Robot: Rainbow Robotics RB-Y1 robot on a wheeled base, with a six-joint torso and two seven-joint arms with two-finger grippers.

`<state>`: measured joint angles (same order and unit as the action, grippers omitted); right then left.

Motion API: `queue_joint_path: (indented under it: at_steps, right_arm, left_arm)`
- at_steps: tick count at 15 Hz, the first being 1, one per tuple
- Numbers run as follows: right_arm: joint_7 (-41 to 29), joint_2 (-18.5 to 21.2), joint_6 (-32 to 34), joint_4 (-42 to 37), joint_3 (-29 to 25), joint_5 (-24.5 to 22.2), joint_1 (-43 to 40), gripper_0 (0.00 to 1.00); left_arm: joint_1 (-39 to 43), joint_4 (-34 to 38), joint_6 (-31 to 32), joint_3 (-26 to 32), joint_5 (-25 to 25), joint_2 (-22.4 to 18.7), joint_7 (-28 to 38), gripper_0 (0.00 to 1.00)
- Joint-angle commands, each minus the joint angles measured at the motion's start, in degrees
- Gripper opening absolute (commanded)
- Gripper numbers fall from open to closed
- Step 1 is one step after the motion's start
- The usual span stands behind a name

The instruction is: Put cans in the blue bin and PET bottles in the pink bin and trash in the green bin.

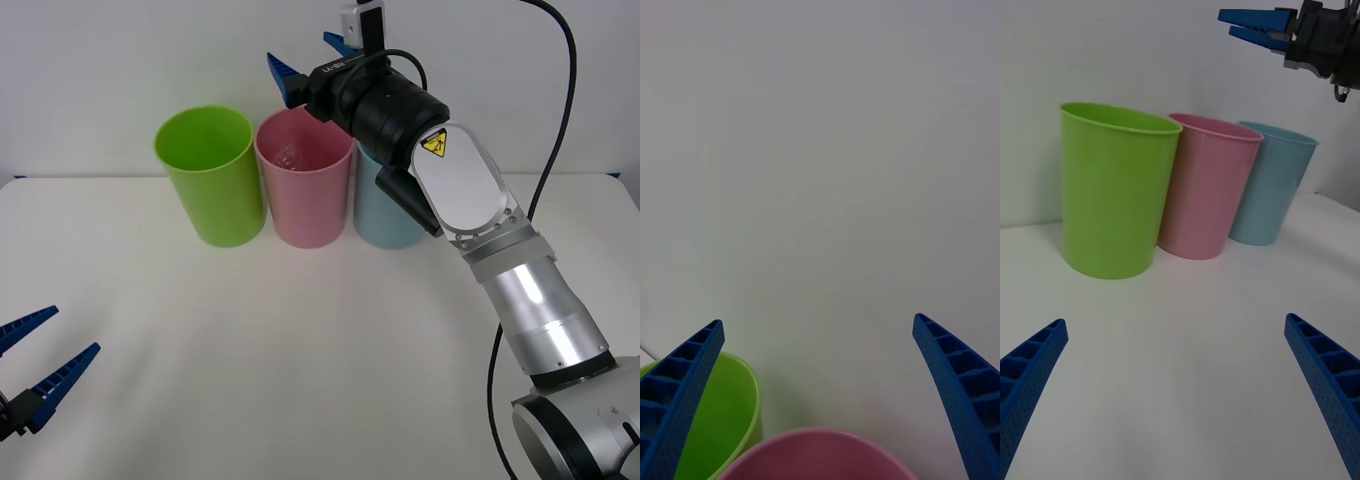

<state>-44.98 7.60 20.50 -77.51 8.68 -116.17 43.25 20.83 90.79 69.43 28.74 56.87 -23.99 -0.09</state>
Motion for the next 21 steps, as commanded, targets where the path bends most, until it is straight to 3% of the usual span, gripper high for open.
queue_joint_path:
  at_steps: [1, 5, 9, 12, 13, 15, 21]
  right_arm:
    - [0.42, 1.19, 2.17, -1.59, 0.02, 3.14, 0.0, 0.85]
    - [-0.55, 5.32, 8.76, -16.0, 0.02, 6.75, -8.71, 0.86]
    - [-0.55, 15.25, 13.33, -34.99, -0.07, 15.54, -23.12, 0.86]
    - [0.86, 23.51, 13.77, -44.48, -1.39, 23.45, -33.67, 0.9]
    - [1.91, 24.39, 15.35, -46.06, -2.97, 24.94, -36.65, 0.92]
    - [7.19, 23.16, 21.68, -46.59, -7.89, 28.63, -41.58, 0.93]
    - [12.29, 16.04, 40.76, -45.18, -20.81, 30.13, -52.12, 0.95]
  left_arm:
    - [0.0, 0.0, 0.0, 0.0, 0.0, 0.0, 0.0, 1.0]
    - [0.0, 0.0, 0.0, 0.0, 0.0, 0.0, 0.0, 1.0]
    - [0.0, 0.0, 0.0, 0.0, 0.0, 0.0, 0.0, 1.0]
    - [0.0, 0.0, 0.0, 0.0, 0.0, 0.0, 0.0, 1.0]
    - [0.0, 0.0, 0.0, 0.0, 0.0, 0.0, 0.0, 1.0]
    - [0.0, 0.0, 0.0, 0.0, 0.0, 0.0, 0.0, 1.0]
    - [0.0, 0.0, 0.0, 0.0, 0.0, 0.0, 0.0, 1.0]
